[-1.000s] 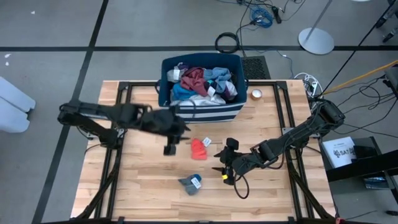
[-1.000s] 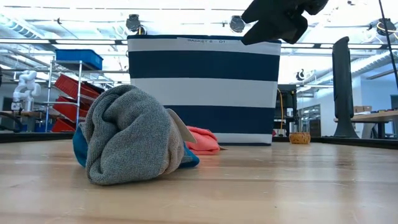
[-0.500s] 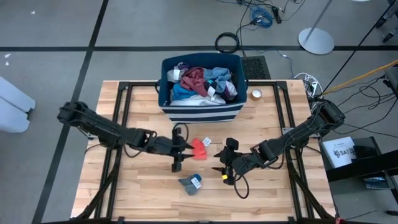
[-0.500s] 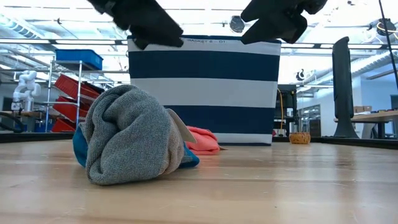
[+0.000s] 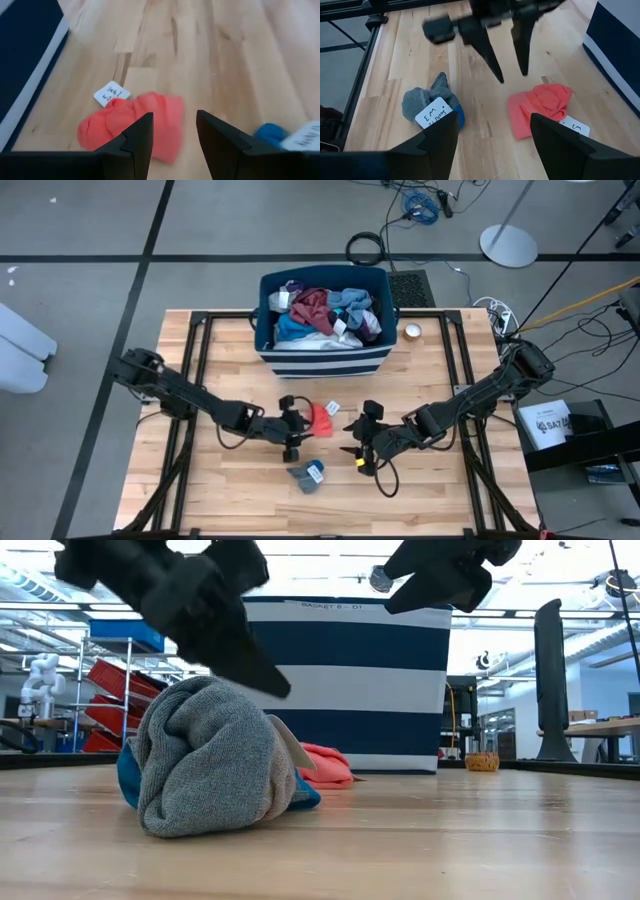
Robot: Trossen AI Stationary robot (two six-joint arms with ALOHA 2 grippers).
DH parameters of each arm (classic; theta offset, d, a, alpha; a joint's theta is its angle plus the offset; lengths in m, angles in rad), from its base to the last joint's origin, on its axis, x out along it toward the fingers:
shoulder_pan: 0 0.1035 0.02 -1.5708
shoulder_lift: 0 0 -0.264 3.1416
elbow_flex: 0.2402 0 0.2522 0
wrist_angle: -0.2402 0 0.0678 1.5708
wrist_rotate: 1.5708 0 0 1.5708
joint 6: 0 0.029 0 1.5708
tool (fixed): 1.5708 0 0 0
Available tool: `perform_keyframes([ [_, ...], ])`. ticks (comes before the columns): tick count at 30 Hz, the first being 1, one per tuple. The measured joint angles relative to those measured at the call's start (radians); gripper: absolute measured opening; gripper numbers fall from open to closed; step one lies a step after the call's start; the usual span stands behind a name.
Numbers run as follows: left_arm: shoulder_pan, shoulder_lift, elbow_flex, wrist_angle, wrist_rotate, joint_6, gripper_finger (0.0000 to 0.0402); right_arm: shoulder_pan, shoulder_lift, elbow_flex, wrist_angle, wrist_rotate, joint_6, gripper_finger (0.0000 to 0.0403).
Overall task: Sort clothes
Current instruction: Put the orange pair of socks into the blue laundry organizer
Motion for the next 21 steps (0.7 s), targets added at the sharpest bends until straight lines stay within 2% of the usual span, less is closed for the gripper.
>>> perform_keyframes([
  [5,0.005,0.089,0.000,0.078,-0.057,0.012,0.0159,0.000,0.000,0.000,-0.001,0.000,0.002,0.0233],
  [10,0.016,0.143,0.000,0.142,-0.071,0.036,0.0159,0.000,0.000,0.000,-0.001,0.000,0.002,0.0233],
  [17,0.040,0.195,0.000,0.145,-0.114,0.036,0.0159,0.000,0.000,0.000,-0.001,0.000,0.001,0.0233],
  [21,0.051,0.234,0.000,0.152,-0.092,0.035,0.0159,0.000,0.000,0.000,-0.001,0.000,0.002,0.0233],
])
